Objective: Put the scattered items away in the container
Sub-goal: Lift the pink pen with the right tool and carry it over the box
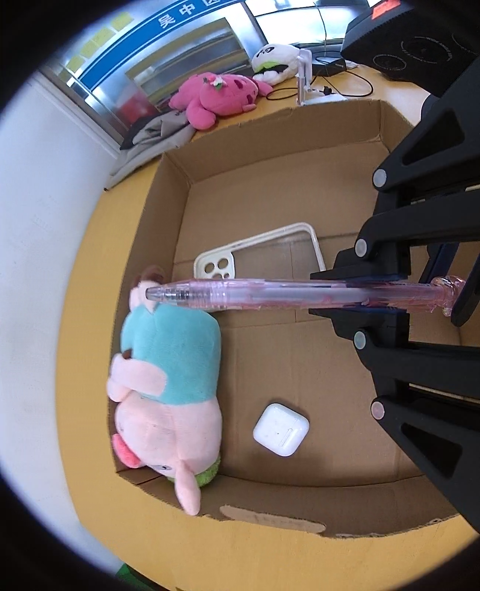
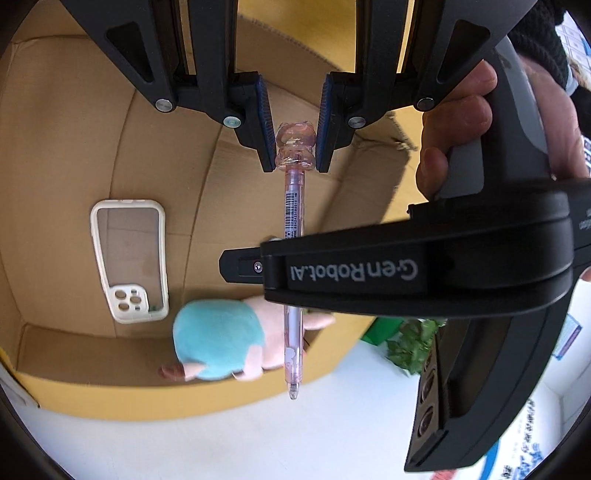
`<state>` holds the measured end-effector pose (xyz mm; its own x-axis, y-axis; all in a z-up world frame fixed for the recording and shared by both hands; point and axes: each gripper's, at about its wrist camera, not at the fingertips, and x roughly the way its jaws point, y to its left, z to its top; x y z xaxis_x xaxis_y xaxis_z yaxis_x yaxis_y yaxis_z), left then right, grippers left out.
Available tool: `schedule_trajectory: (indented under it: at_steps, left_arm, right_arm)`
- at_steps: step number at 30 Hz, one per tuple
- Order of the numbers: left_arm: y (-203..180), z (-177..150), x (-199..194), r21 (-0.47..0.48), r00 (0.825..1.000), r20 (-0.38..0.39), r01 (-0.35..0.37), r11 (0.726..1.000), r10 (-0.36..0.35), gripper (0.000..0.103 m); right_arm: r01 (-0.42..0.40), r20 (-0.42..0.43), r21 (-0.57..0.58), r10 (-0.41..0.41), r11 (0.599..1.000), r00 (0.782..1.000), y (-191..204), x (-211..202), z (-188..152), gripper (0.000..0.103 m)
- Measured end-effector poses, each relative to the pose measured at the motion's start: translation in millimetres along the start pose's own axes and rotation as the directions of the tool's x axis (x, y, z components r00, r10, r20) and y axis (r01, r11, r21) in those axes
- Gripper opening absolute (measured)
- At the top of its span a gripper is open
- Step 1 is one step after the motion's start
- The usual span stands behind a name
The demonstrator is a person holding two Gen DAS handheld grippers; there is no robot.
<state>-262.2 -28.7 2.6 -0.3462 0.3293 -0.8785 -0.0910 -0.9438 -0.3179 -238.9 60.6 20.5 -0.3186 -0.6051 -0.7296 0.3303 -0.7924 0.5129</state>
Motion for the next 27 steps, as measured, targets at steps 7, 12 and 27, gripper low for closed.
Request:
schedule_trajectory:
  at_steps: [7, 12, 27]
  left_arm:
    - [18, 5, 29, -0.018, 0.998, -0.061, 0.010, 1.000, -0.011, 0.008]
    - [27, 6, 44, -0.021, 0.994, -0.109, 0.007, 1.000, -0.010, 0.008]
    - [43, -4, 64, 0.031, 0.979, -0.204, -0.015, 0.999, 0.021, 0.009]
  right_arm:
    - [0.052, -0.062, 0.039, -0.049, 0.998, 0.997, -11, 30, 6, 0.024]
    - [0.048, -0.098, 0.088, -0.040, 0.995, 0.994, -19, 45, 7, 0.024]
    - [0.130, -0.185, 0.119, -0.107, 0.984, 0.977, -26, 79, -1, 0.024]
